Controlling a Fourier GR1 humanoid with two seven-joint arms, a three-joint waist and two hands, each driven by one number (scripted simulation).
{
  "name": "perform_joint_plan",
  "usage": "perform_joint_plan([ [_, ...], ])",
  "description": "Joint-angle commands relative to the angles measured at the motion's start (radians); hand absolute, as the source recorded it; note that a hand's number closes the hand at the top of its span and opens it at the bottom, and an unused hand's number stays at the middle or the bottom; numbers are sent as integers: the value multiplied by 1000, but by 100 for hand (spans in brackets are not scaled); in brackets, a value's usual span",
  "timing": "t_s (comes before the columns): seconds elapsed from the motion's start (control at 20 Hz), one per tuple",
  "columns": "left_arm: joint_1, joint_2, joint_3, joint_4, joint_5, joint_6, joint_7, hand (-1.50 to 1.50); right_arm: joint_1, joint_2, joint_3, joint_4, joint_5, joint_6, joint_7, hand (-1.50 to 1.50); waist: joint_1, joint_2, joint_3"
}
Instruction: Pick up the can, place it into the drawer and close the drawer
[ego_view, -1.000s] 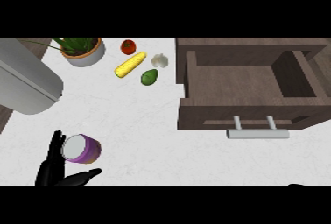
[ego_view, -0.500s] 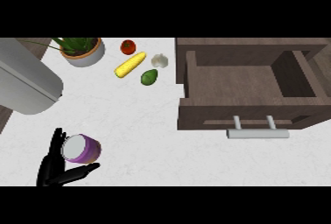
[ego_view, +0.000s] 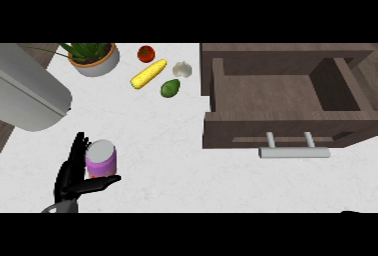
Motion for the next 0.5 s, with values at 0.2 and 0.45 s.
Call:
perform_joint_plan([
  [0.2,-100,19,-14,139,22,-102,-51,150,-10,34,17,-11,36,-26,4,-150,-1,1,-1],
  [0.45,-70,-38,-47,128,0,-73,-149,150,-3,-29,-75,93,-31,56,-74,-150,-2,1,0],
])
